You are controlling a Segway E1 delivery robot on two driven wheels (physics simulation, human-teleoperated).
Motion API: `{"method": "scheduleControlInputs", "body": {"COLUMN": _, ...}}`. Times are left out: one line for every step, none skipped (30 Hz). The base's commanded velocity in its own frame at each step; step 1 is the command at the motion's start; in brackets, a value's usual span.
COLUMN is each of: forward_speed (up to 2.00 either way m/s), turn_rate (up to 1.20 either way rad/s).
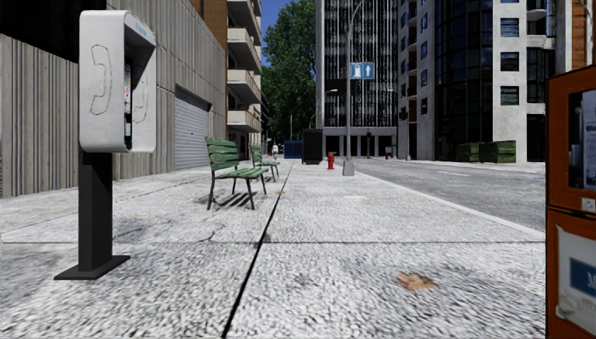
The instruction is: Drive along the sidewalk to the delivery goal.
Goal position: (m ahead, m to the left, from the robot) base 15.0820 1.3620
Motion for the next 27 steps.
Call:
{"method": "scheduleControlInputs", "body": {"forward_speed": 2.00, "turn_rate": -0.25}}
{"method": "scheduleControlInputs", "body": {"forward_speed": 2.00, "turn_rate": -0.20}}
{"method": "scheduleControlInputs", "body": {"forward_speed": 2.00, "turn_rate": -0.16}}
{"method": "scheduleControlInputs", "body": {"forward_speed": 2.00, "turn_rate": -0.16}}
{"method": "scheduleControlInputs", "body": {"forward_speed": 2.00, "turn_rate": -0.14}}
{"method": "scheduleControlInputs", "body": {"forward_speed": 2.00, "turn_rate": 0.00}}
{"method": "scheduleControlInputs", "body": {"forward_speed": 2.00, "turn_rate": 0.00}}
{"method": "scheduleControlInputs", "body": {"forward_speed": 2.00, "turn_rate": 0.00}}
{"method": "scheduleControlInputs", "body": {"forward_speed": 2.00, "turn_rate": 0.00}}
{"method": "scheduleControlInputs", "body": {"forward_speed": 2.00, "turn_rate": 0.00}}
{"method": "scheduleControlInputs", "body": {"forward_speed": 2.00, "turn_rate": 0.00}}
{"method": "scheduleControlInputs", "body": {"forward_speed": 2.00, "turn_rate": 0.00}}
{"method": "scheduleControlInputs", "body": {"forward_speed": 2.00, "turn_rate": 0.00}}
{"method": "scheduleControlInputs", "body": {"forward_speed": 2.00, "turn_rate": 0.00}}
{"method": "scheduleControlInputs", "body": {"forward_speed": 2.00, "turn_rate": 0.00}}
{"method": "scheduleControlInputs", "body": {"forward_speed": 2.00, "turn_rate": 0.00}}
{"method": "scheduleControlInputs", "body": {"forward_speed": 2.00, "turn_rate": 0.00}}
{"method": "scheduleControlInputs", "body": {"forward_speed": 2.00, "turn_rate": 0.00}}
{"method": "scheduleControlInputs", "body": {"forward_speed": 2.00, "turn_rate": 0.00}}
{"method": "scheduleControlInputs", "body": {"forward_speed": 2.00, "turn_rate": 0.00}}
{"method": "scheduleControlInputs", "body": {"forward_speed": 2.00, "turn_rate": 0.00}}
{"method": "scheduleControlInputs", "body": {"forward_speed": 2.00, "turn_rate": 0.00}}
{"method": "scheduleControlInputs", "body": {"forward_speed": 2.00, "turn_rate": 0.00}}
{"method": "scheduleControlInputs", "body": {"forward_speed": 2.00, "turn_rate": 0.00}}
{"method": "scheduleControlInputs", "body": {"forward_speed": 2.00, "turn_rate": 0.00}}
{"method": "scheduleControlInputs", "body": {"forward_speed": 2.00, "turn_rate": 0.00}}
{"method": "scheduleControlInputs", "body": {"forward_speed": 2.00, "turn_rate": 0.00}}
